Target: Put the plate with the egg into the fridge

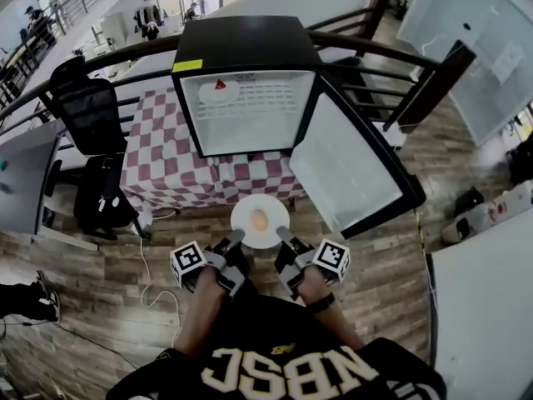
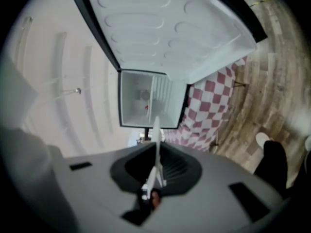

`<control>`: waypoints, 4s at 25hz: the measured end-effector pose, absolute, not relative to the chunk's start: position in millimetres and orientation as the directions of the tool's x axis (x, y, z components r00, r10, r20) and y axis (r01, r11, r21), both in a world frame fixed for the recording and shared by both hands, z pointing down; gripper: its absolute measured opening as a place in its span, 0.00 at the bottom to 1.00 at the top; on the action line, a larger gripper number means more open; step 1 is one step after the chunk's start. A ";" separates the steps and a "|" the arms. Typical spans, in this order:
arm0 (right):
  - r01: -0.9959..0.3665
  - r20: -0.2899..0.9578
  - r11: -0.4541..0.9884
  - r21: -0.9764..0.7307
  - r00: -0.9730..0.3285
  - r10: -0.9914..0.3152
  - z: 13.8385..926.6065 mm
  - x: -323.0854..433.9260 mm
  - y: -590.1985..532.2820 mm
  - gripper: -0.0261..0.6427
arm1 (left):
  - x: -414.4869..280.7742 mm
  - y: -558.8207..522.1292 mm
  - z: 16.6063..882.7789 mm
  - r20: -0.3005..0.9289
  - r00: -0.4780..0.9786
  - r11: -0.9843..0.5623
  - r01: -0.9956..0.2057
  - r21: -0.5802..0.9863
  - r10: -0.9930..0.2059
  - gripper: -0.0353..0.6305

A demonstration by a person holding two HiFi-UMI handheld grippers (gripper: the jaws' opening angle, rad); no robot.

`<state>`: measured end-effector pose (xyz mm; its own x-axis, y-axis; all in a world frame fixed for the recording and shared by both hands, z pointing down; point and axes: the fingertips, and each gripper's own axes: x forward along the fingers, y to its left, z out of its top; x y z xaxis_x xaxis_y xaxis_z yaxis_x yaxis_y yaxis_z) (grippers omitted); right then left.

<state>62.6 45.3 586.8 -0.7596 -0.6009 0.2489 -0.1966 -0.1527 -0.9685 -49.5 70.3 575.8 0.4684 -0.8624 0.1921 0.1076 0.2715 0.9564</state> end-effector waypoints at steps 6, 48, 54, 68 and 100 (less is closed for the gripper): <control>-0.161 0.229 -0.163 -0.973 -0.738 -0.635 583.0 24.8 -7.2 0.08 | -85.6 13.7 567.3 0.173 0.514 0.241 0.068 0.968 -0.840 0.11; -0.357 0.220 -0.026 -0.934 -0.518 -0.827 575.3 14.8 -283.9 0.10 | -98.3 -276.3 572.7 0.117 0.508 0.208 0.127 0.970 -0.853 0.11; -0.368 0.230 -0.035 -0.929 -0.502 -0.834 575.7 12.7 -299.3 0.10 | -101.1 -289.4 574.1 0.126 0.488 0.225 0.149 0.963 -0.864 0.11; -0.388 0.244 -0.048 -0.921 -0.476 -0.845 577.6 8.5 -326.4 0.10 | -103.2 -299.2 576.9 0.158 0.482 0.265 0.162 0.951 -0.862 0.12; -0.456 0.178 0.102 -0.884 -0.531 -0.829 567.4 19.0 -257.1 0.29 | -78.9 -235.5 542.8 -0.013 0.613 0.022 0.050 0.999 -0.790 0.38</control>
<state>19.0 -257.1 567.4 -0.5308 -0.8287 0.1776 -0.4556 0.1023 -0.8843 -78.9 -235.5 542.8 0.6126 -0.7902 -0.0133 0.0501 0.0221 0.9985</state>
